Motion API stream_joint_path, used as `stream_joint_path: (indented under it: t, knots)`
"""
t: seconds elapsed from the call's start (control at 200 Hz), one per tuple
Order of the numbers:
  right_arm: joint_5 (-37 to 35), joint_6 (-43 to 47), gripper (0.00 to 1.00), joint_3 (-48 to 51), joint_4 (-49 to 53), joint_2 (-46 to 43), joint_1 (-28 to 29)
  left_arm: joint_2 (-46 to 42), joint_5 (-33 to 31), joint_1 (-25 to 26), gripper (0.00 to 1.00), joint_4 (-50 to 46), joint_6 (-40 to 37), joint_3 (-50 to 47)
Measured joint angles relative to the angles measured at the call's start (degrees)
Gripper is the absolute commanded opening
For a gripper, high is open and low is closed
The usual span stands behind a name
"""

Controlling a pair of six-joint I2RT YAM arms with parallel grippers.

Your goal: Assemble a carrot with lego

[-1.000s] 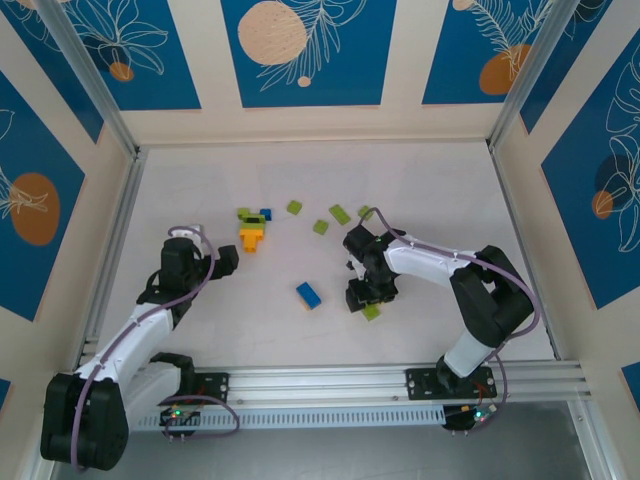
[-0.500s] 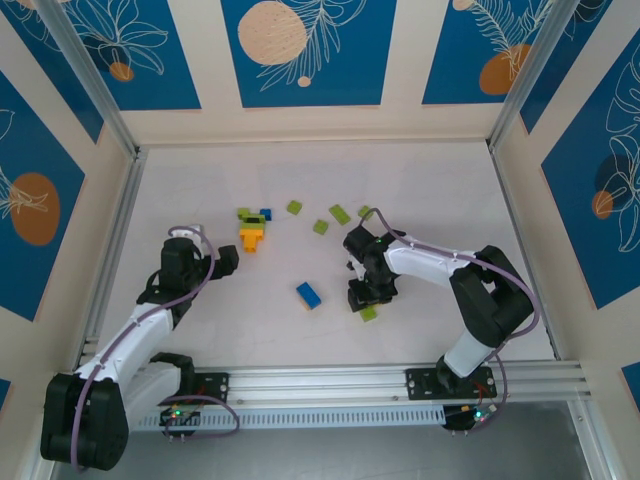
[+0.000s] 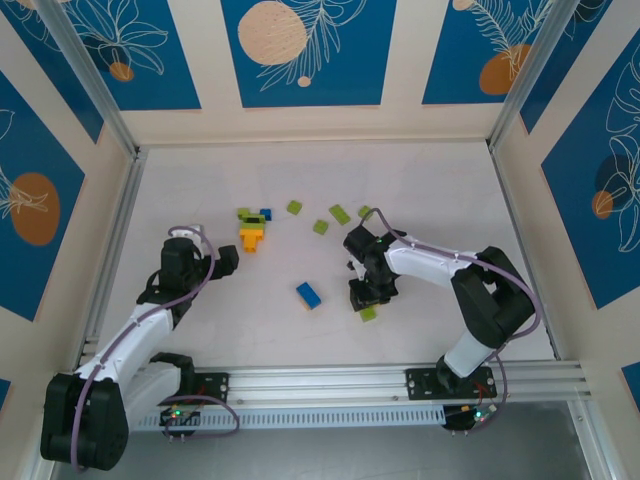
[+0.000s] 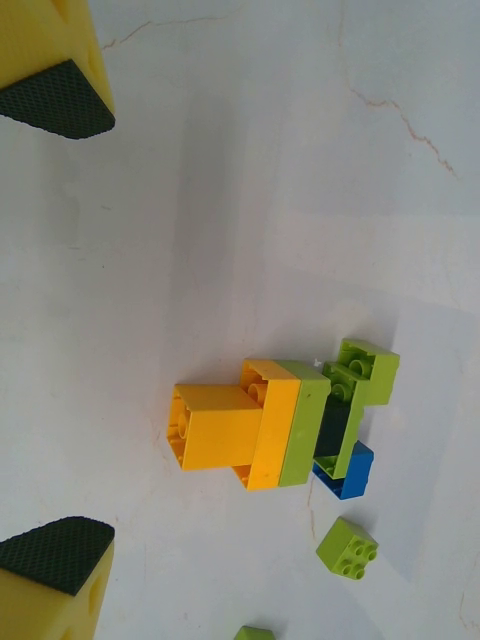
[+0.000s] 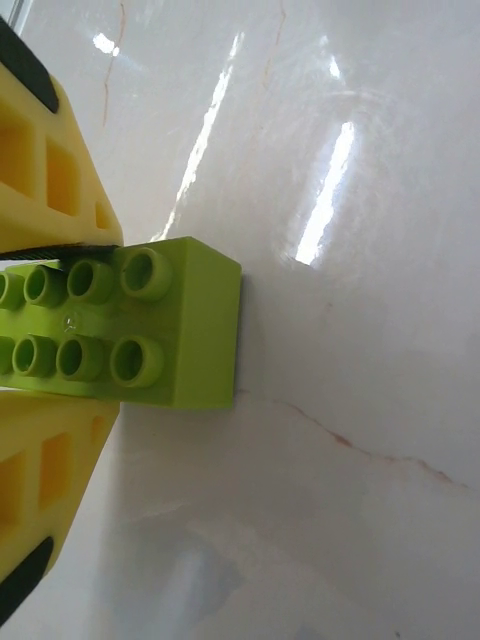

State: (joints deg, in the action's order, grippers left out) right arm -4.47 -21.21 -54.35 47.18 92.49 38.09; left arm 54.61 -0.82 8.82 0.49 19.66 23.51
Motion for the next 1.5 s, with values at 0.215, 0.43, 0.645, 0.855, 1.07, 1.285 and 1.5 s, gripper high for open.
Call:
stream_joint_path:
  t: [0.215, 0.43, 0.645, 0.855, 1.07, 1.285, 1.5]
  knots:
    - [0.96, 2.21, 0.32, -10.4, 5.92, -1.95, 1.9, 0.0, 0.31, 0.0, 1.0, 0.35, 0.0, 0.0]
    - [2.58, 5.44, 0.32, -25.35, 9.99, 2.47, 6.16, -0.24, 0.39, -0.04, 1.0, 0.33, 0.0, 0.0]
    - [3.69, 7.98, 0.32, -32.44, 12.2, 11.8, 8.98, -0.66, 0.39, -0.04, 1.0, 0.33, 0.0, 0.0]
    - [3.98, 9.73, 0.31, -36.0, 14.16, 17.16, 9.97, -0.66, 0.39, -0.04, 1.0, 0.33, -0.02, 0.0]
    - [4.09, 10.71, 0.31, -37.57, 15.34, 18.75, 10.45, -0.66, 0.39, -0.04, 1.0, 0.33, -0.02, 0.0]
    - [4.13, 10.75, 0.31, -37.92, 15.69, 18.75, 11.5, -0.66, 0.39, -0.04, 1.0, 0.33, 0.0, 0.0]
    - [4.13, 10.47, 0.31, -38.25, 16.35, 19.32, 12.37, -0.66, 0.39, -0.09, 1.0, 0.33, -0.02, 0.0]
